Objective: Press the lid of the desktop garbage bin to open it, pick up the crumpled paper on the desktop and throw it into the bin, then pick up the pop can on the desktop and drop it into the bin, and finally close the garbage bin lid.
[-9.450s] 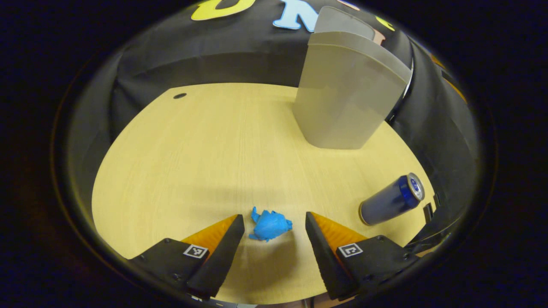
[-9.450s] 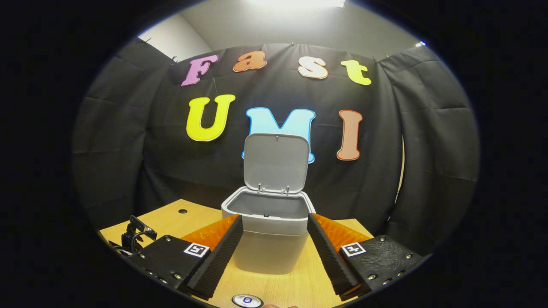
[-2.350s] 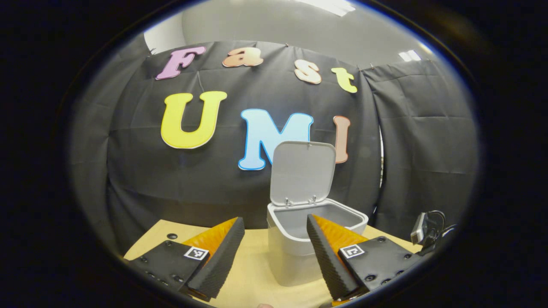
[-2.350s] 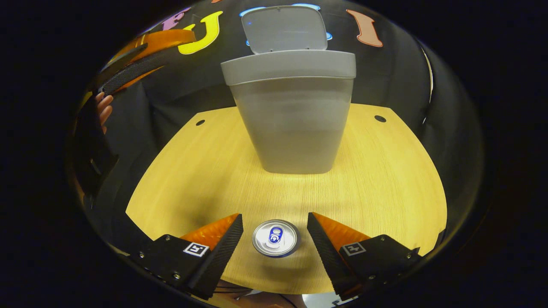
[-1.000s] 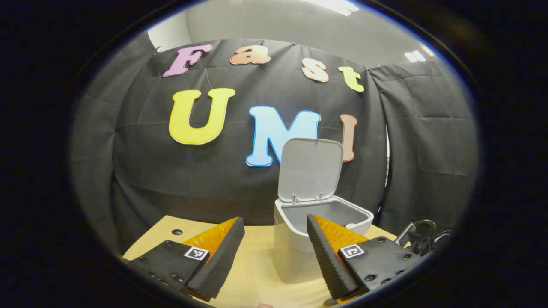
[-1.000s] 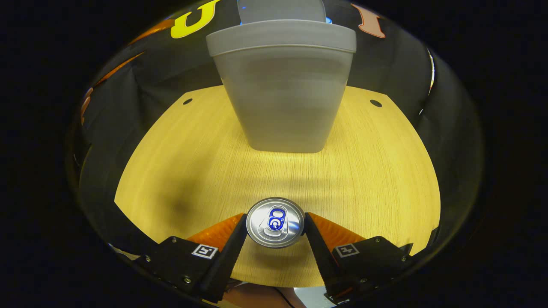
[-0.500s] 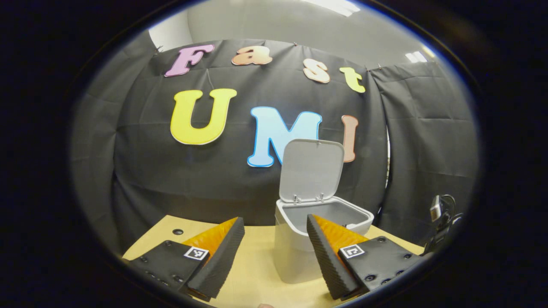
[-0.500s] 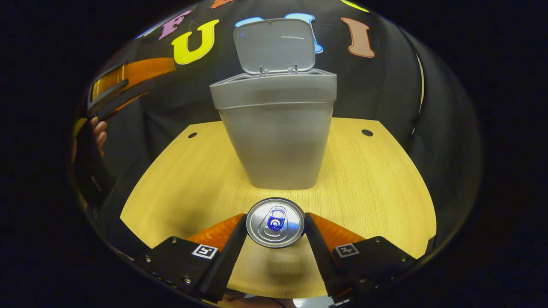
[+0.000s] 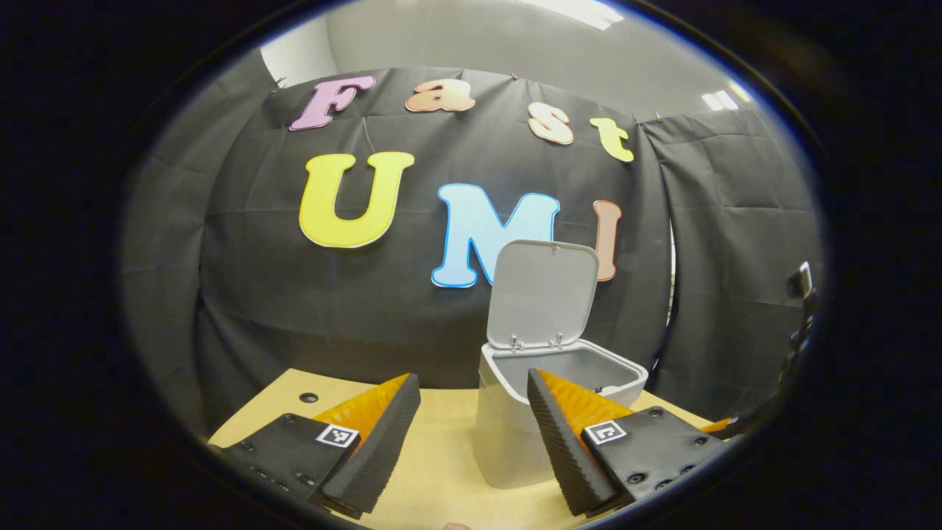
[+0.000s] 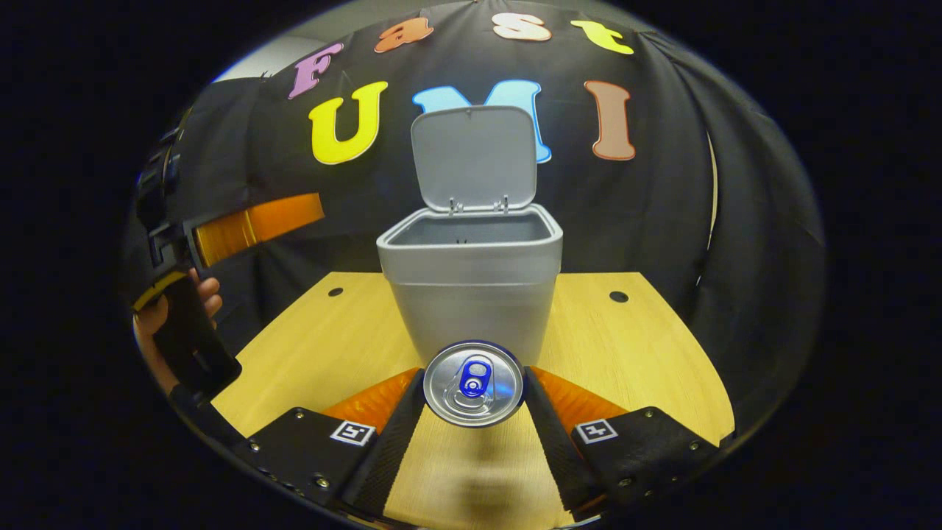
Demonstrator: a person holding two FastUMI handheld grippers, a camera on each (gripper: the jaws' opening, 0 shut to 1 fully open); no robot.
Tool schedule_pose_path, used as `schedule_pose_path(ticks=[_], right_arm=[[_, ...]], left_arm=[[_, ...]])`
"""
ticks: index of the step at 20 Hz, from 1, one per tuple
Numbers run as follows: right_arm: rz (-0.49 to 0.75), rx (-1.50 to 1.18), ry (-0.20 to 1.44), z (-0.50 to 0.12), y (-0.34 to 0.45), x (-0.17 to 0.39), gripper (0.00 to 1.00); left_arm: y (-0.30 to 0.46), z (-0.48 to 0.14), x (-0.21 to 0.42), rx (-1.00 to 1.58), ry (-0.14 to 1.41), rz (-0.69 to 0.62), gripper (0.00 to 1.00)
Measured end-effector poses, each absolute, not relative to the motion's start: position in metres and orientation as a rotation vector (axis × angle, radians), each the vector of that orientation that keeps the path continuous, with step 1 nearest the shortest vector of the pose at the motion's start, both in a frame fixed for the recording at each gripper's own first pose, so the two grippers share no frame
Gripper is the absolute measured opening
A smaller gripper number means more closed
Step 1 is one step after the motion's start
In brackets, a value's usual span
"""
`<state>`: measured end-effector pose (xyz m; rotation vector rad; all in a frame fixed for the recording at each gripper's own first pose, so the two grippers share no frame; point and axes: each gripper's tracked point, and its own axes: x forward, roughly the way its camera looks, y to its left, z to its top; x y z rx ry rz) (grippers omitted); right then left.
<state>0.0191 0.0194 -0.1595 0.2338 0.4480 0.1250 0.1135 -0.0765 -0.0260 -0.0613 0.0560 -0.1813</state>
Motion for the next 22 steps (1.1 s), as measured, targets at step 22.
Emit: schedule_pose_path(ticks=[22], right_arm=[[0.078, 0.102, 0.081, -0.046, 0.004, 0.099, 0.83]], left_arm=[[-0.060, -0.020, 0.101, -0.079, 0.038, -0.164, 0.96]])
